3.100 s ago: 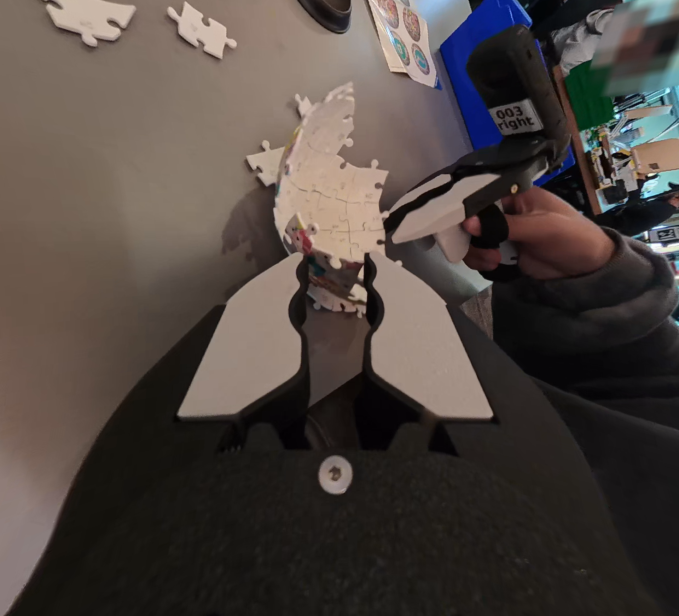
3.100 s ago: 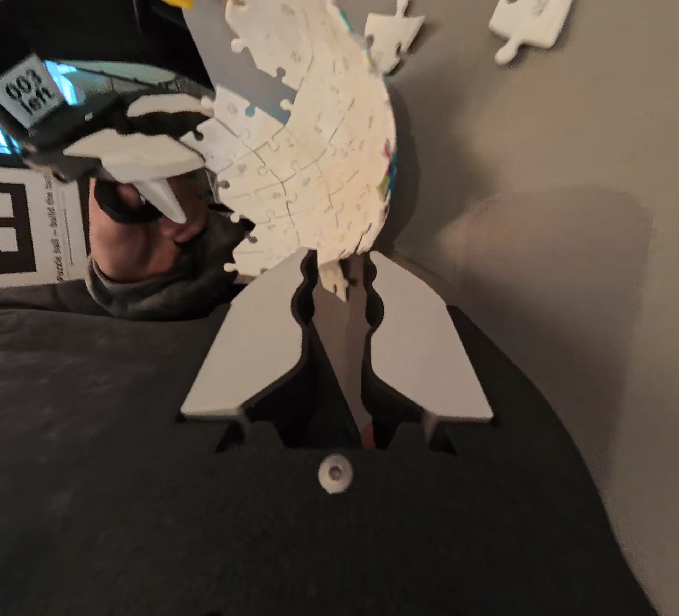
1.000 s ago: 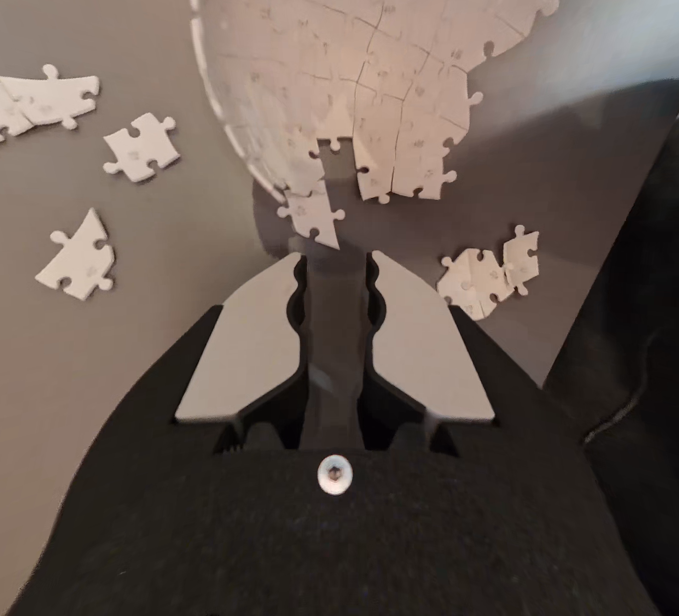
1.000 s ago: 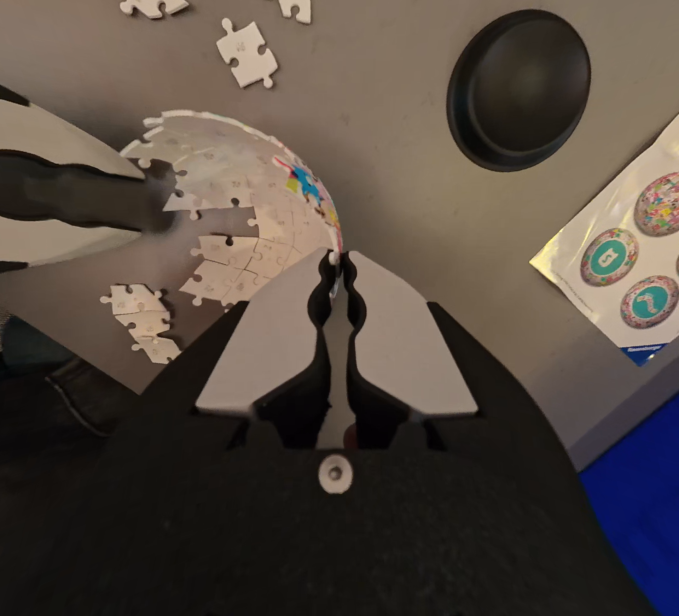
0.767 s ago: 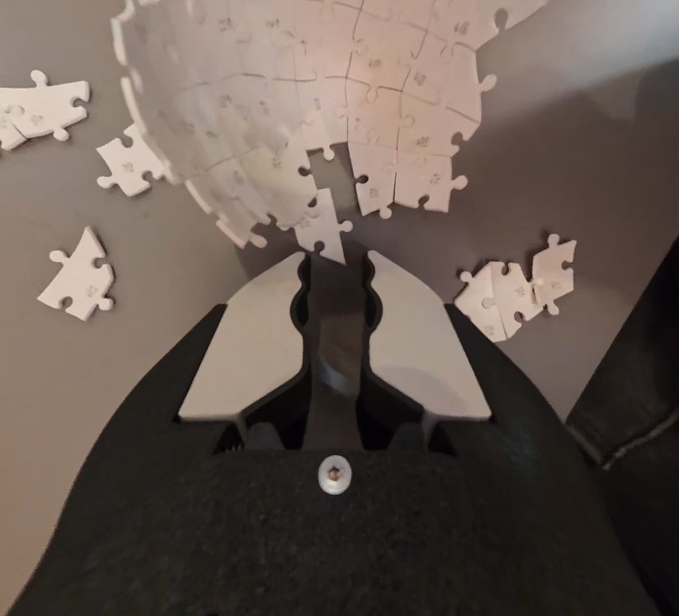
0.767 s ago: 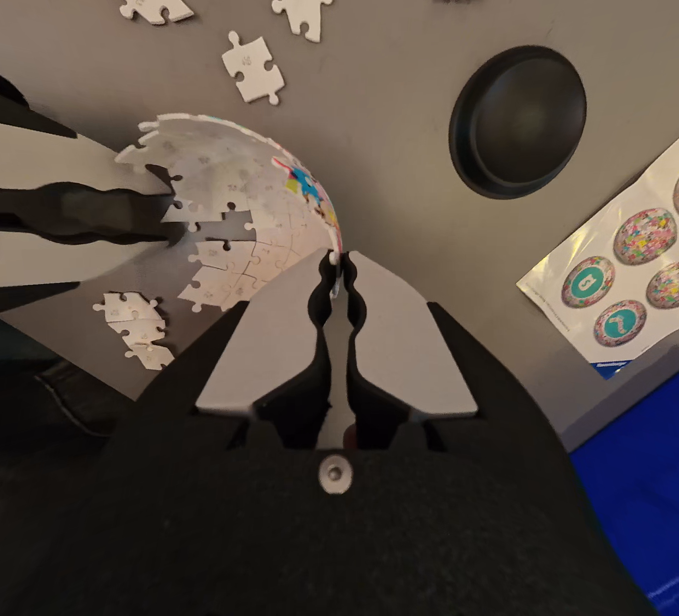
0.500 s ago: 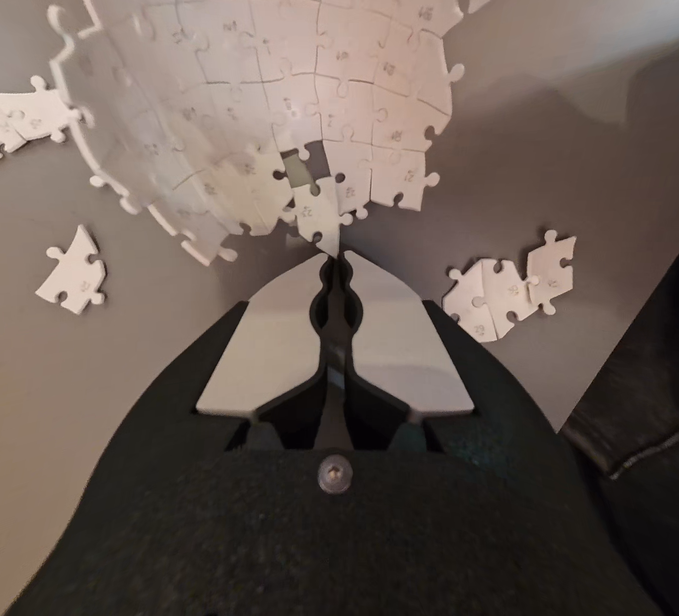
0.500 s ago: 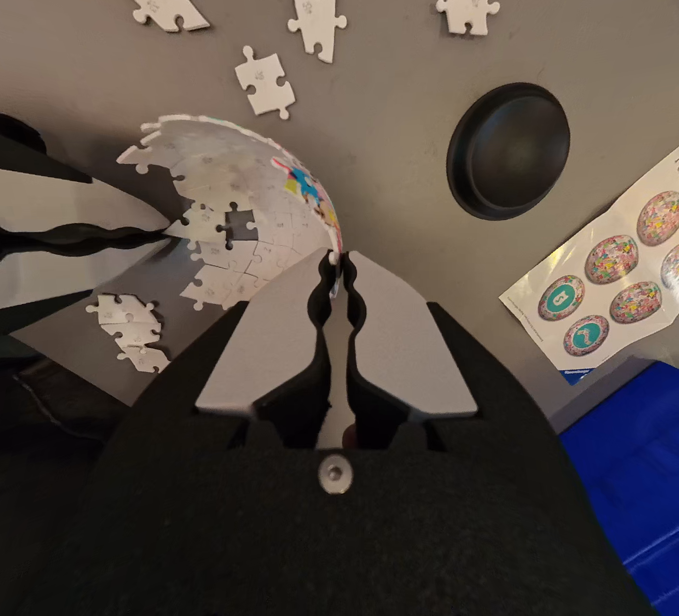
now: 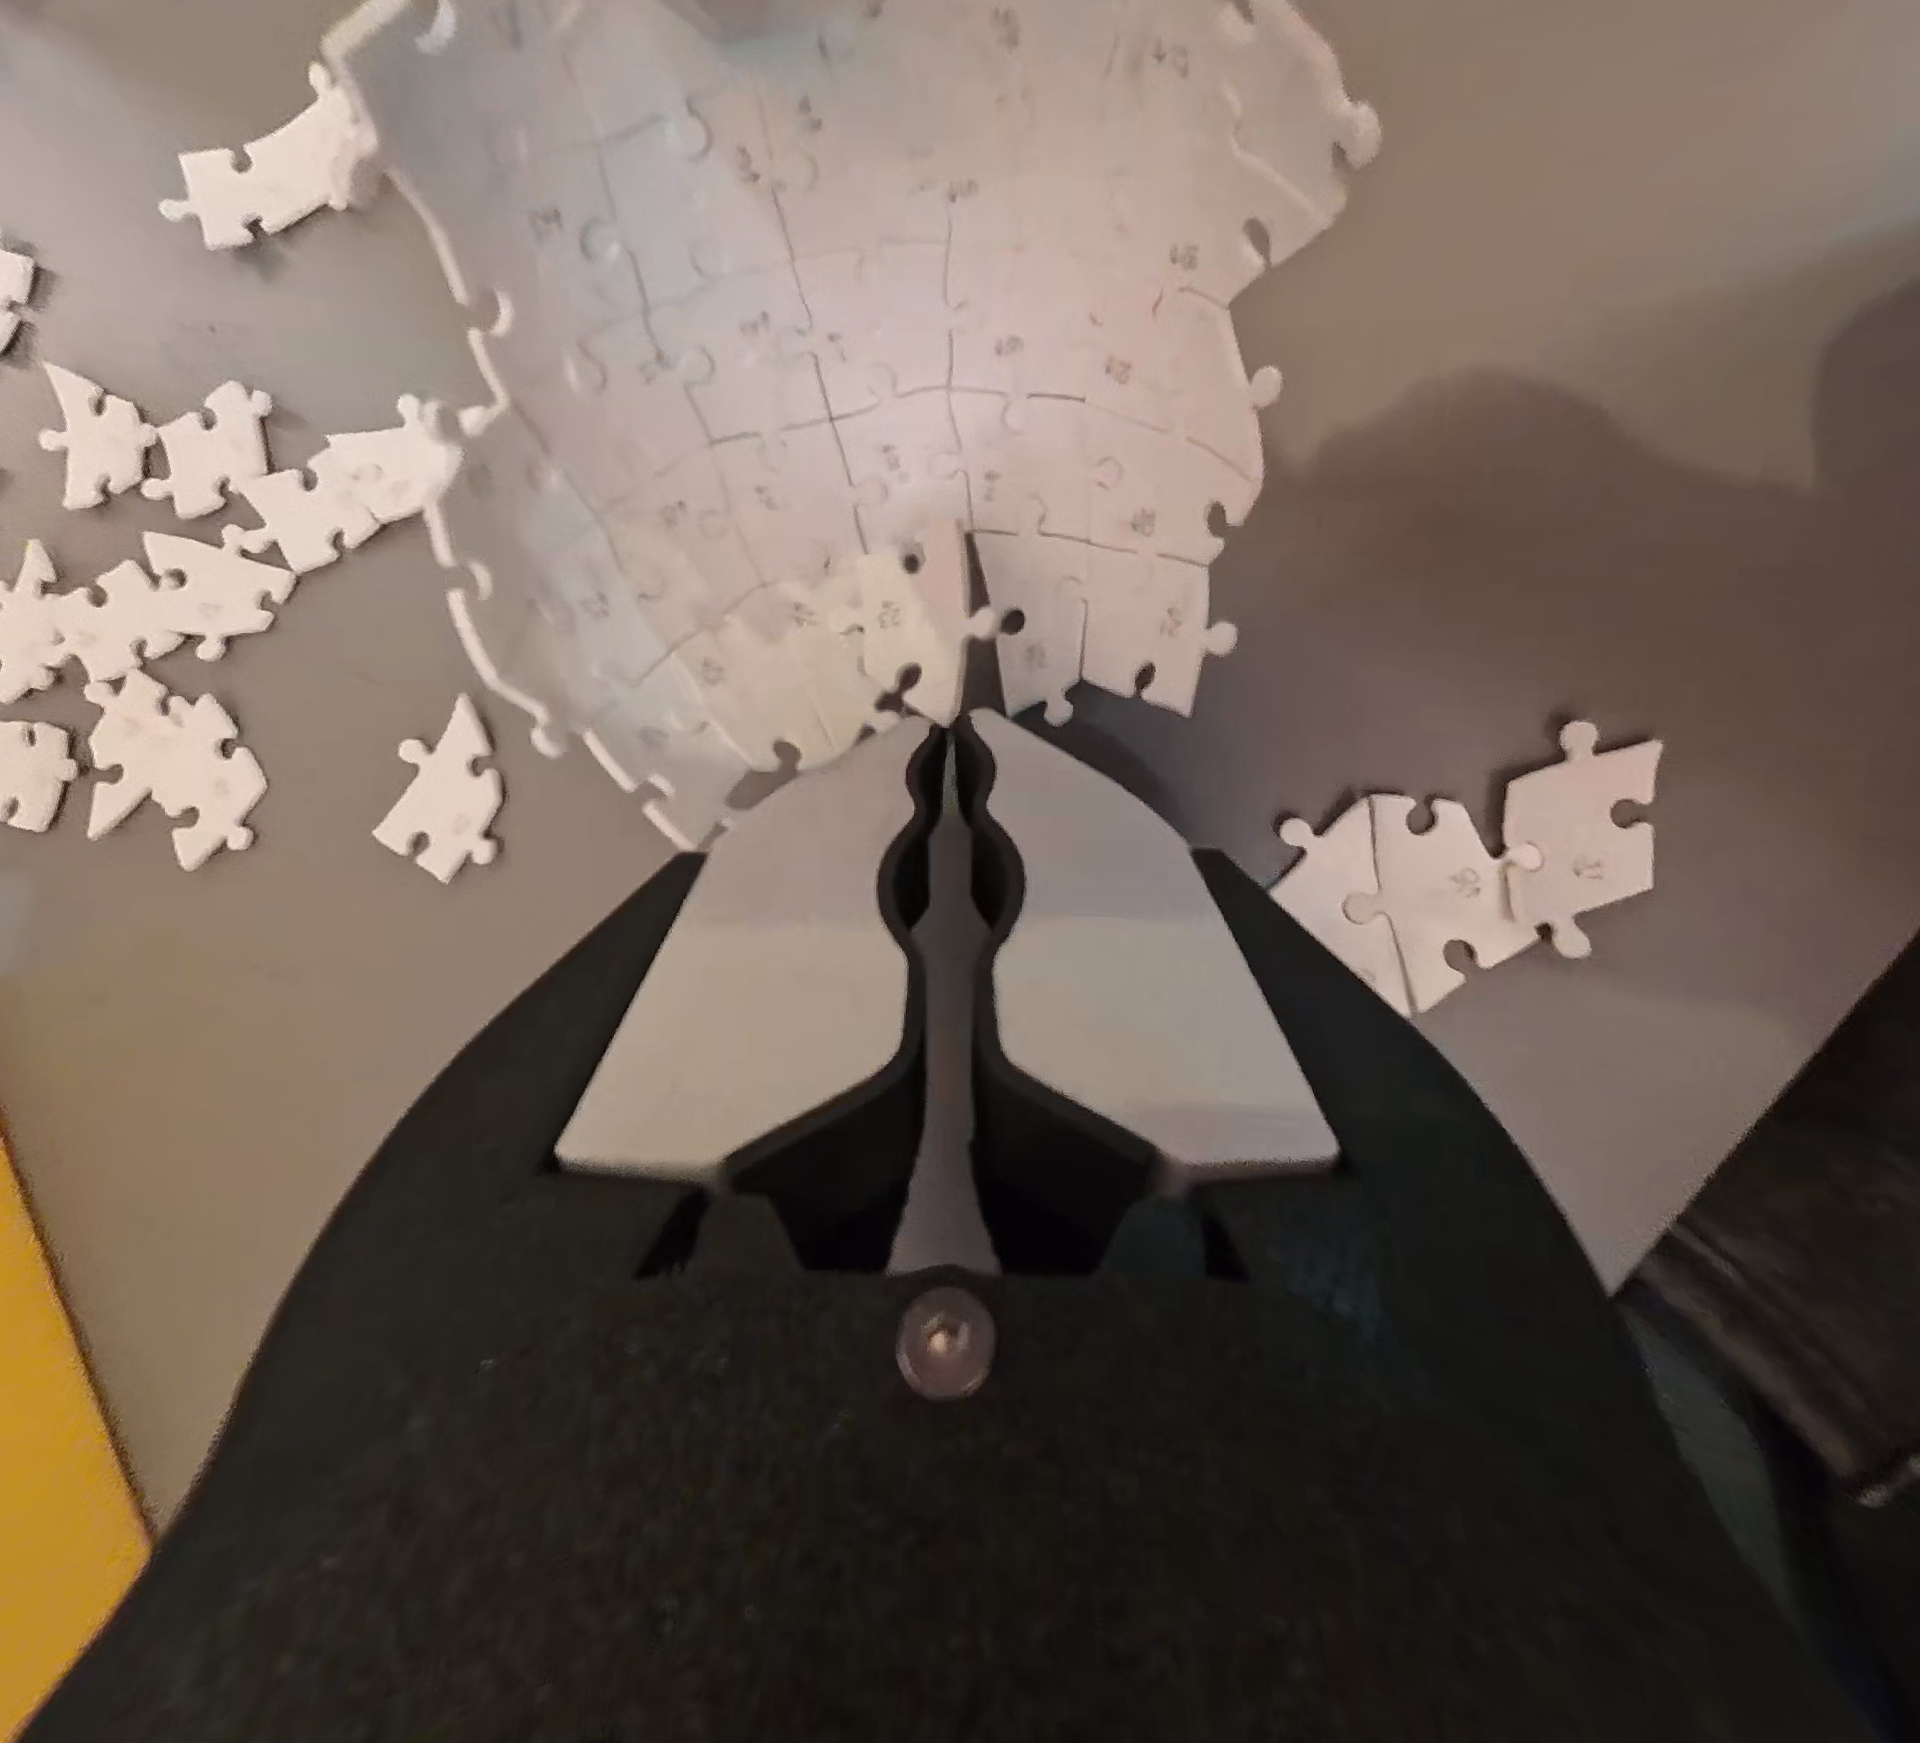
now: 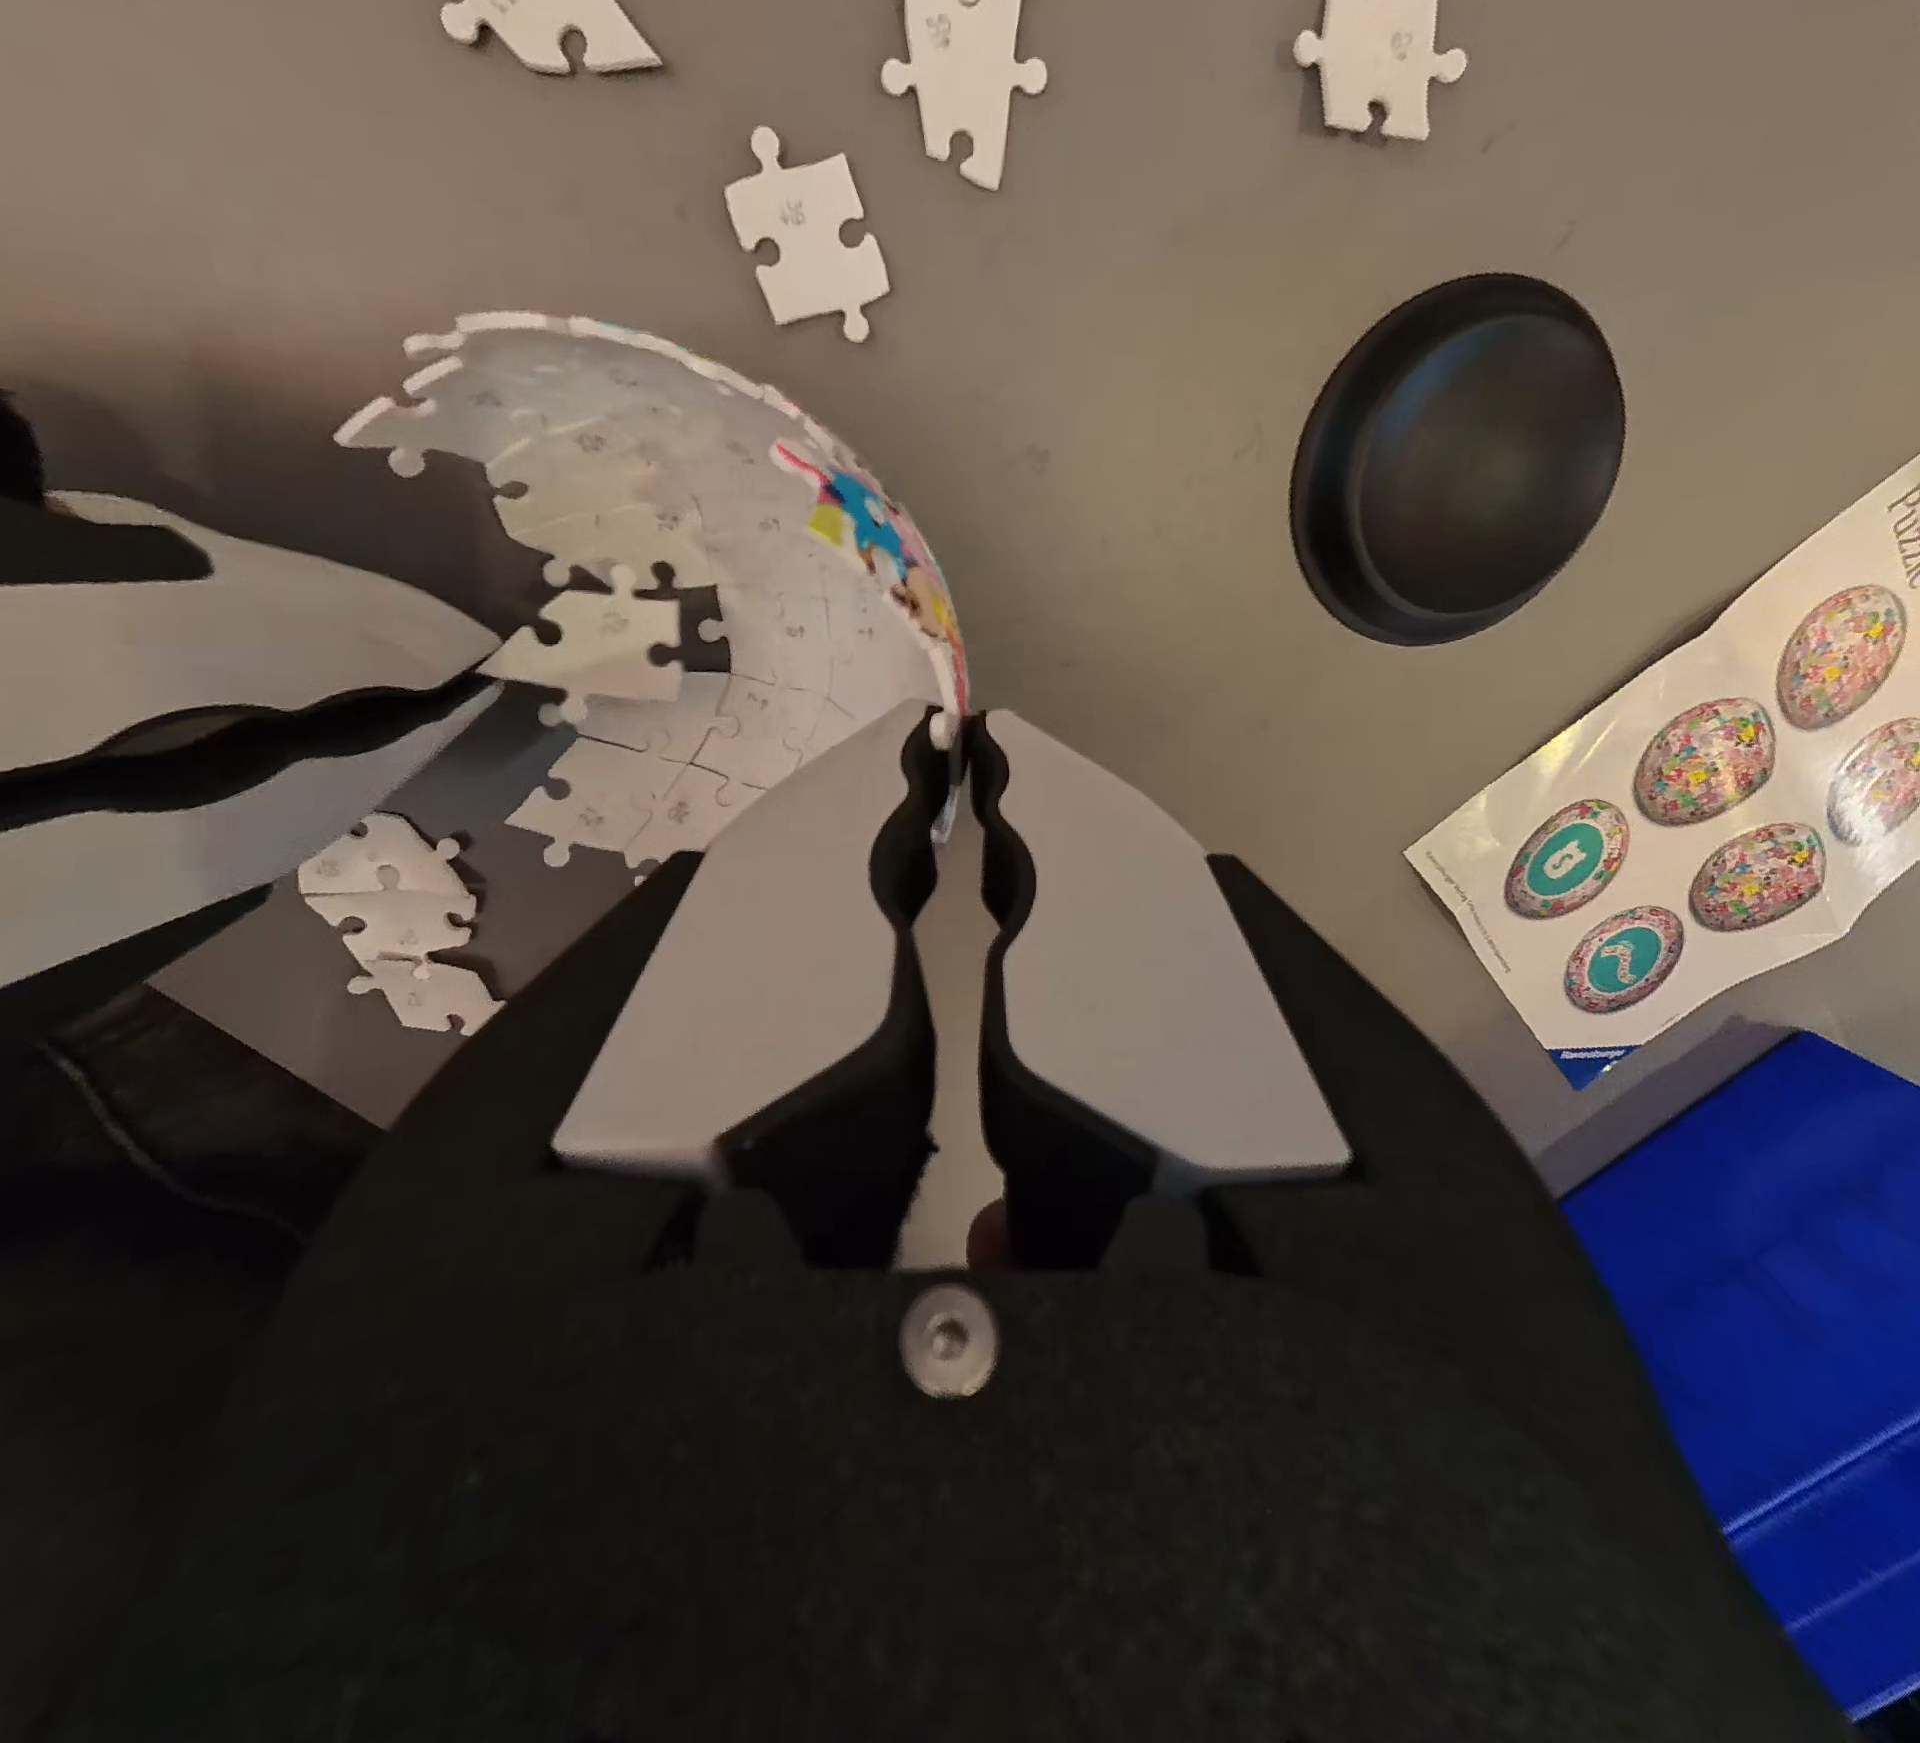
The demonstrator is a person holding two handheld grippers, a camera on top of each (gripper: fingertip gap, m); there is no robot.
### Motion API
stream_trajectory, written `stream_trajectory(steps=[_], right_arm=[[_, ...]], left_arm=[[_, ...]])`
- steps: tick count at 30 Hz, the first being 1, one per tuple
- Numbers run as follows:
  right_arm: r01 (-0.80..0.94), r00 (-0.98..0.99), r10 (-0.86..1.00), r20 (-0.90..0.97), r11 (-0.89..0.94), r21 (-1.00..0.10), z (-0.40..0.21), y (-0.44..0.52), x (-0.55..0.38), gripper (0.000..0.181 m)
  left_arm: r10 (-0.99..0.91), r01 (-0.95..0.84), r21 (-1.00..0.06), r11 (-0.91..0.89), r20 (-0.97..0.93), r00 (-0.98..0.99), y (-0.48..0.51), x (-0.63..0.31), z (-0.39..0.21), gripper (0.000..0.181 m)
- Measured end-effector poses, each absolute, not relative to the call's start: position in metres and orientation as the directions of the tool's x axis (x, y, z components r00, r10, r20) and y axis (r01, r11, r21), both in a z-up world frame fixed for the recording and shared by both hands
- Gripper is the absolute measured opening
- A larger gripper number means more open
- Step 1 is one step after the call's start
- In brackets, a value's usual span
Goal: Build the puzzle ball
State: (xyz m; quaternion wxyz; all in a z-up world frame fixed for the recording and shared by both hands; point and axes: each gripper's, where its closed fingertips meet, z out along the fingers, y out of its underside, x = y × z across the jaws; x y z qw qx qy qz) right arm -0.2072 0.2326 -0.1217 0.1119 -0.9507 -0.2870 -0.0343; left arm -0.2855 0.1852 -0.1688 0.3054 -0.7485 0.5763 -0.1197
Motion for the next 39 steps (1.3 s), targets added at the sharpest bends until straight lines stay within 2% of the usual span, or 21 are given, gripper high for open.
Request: stream_trajectory(steps=[1,9,16,22,28,32,36,39], right_arm=[[0.556,0.831,0.540,0.129,-0.809,-0.192,-0.122,0.232,-0.208,0.003],[0.557,0.830,0.544,0.122,-0.812,-0.176,-0.124,0.232,-0.209,0.003],[0.573,0.820,0.555,0.140,-0.801,-0.174,-0.124,0.235,-0.210,0.003],[0.577,0.817,0.561,0.133,-0.798,-0.176,-0.124,0.235,-0.211,0.003],[0.575,0.818,0.559,0.135,-0.800,-0.173,-0.123,0.236,-0.211,0.003],[0.561,0.827,0.544,0.139,-0.810,-0.172,-0.123,0.238,-0.202,0.003],[0.551,0.834,0.538,0.121,-0.816,-0.173,-0.125,0.237,-0.200,0.003],[0.541,0.841,0.531,0.105,-0.822,-0.179,-0.126,0.239,-0.200,0.003]], left_arm=[[-0.936,-0.797,-0.586,-0.143,-0.181,0.301,0.187,-0.284,-0.171,0.001],[-0.942,-0.836,-0.525,-0.161,-0.169,0.288,0.184,-0.284,-0.191,0.002],[-0.932,-0.793,-0.557,-0.248,-0.087,0.352,0.177,-0.279,-0.186,0.010],[-0.932,-0.735,-0.609,-0.299,0.020,0.362,0.179,-0.271,-0.169,0.007],[-0.947,-0.773,-0.555,-0.308,0.106,0.302,0.184,-0.257,-0.175,0.000],[-0.937,-0.785,-0.518,-0.339,0.115,0.329,0.191,-0.259,-0.180,0.000],[-0.928,-0.720,-0.592,-0.363,0.159,0.337,0.186,-0.252,-0.169,0.000],[-0.921,-0.705,-0.598,-0.381,0.177,0.348,0.183,-0.249,-0.176,0.000]])
